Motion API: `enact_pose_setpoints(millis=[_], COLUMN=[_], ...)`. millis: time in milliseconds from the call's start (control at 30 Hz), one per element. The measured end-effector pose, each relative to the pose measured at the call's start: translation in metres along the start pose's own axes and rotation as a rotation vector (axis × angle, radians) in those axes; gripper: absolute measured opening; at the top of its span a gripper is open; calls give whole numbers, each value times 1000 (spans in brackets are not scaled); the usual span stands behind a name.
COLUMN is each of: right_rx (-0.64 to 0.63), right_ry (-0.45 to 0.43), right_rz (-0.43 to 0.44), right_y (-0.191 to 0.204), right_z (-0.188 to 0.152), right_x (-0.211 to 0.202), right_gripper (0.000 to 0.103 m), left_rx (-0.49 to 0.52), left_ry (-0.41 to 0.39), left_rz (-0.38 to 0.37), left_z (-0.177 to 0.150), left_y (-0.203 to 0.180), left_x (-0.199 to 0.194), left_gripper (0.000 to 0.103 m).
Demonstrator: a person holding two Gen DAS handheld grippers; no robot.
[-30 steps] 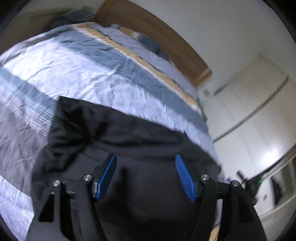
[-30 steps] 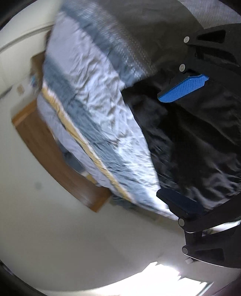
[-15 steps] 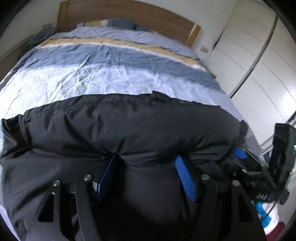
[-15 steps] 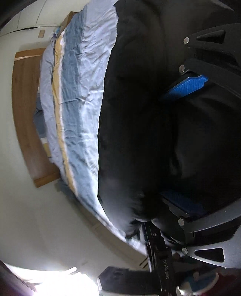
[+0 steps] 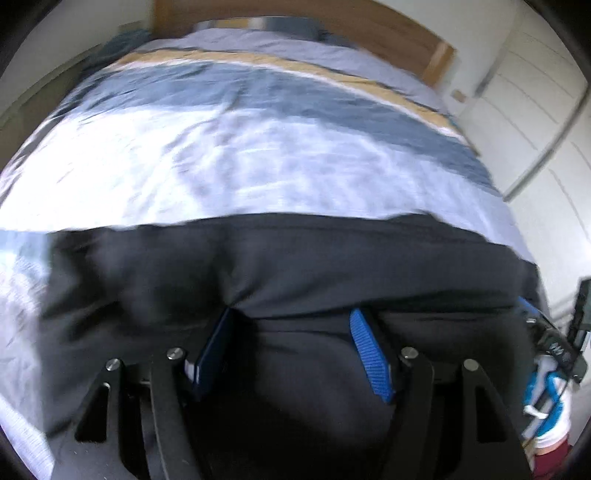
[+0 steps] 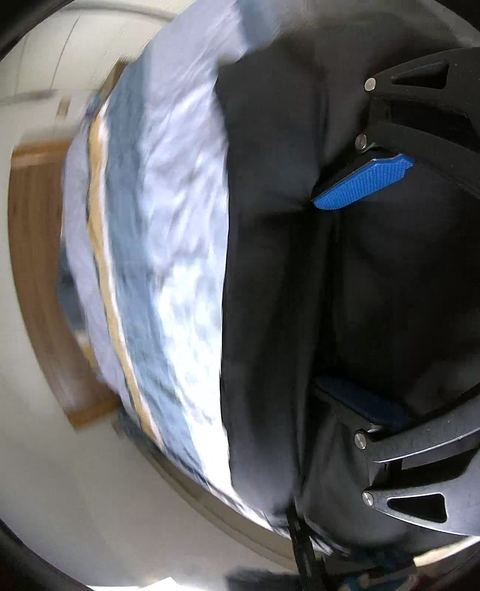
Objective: Fold large clothes
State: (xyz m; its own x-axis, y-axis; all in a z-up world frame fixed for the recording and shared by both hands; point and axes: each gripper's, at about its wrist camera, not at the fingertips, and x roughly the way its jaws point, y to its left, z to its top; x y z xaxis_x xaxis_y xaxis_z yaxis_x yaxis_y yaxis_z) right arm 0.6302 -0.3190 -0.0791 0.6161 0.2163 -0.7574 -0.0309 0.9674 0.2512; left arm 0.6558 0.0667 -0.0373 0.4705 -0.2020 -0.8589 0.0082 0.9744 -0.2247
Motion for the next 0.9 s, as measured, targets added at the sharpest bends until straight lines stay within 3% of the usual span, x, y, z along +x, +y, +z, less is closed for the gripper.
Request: enact_pose_setpoints(millis=[100, 200, 267, 367, 533, 700, 900], right_rx=[100, 85, 75, 56, -26, -80, -1], right_ry=[20, 11, -24, -82, -125, -77, -56], right_rz=[-27, -122, -148, -98, 25, 25, -22], right_y=[-39, -51, -49, -32, 22, 43, 0], right_z=[-5, -7, -8, -14, -39, -68, -81], right_x=[-7, -24, -41, -67, -92, -73, -62], right_gripper=[89, 89, 89, 89, 89, 89, 89], left_rx=[-89, -124, -126, -118, -60, 52, 77], left_ry=[8, -27, -76, -138, -155, -182, -214], left_rz=[63, 114, 104, 24, -74, -27, 18], left_z=[-5, -12, -20, -36, -64, -94, -120], left_y=[39, 61, 64, 54, 19, -10, -16], left_x=[-8, -29, -49, -76, -83, -69, -69], left_gripper=[64, 64, 64, 64, 64, 64, 64])
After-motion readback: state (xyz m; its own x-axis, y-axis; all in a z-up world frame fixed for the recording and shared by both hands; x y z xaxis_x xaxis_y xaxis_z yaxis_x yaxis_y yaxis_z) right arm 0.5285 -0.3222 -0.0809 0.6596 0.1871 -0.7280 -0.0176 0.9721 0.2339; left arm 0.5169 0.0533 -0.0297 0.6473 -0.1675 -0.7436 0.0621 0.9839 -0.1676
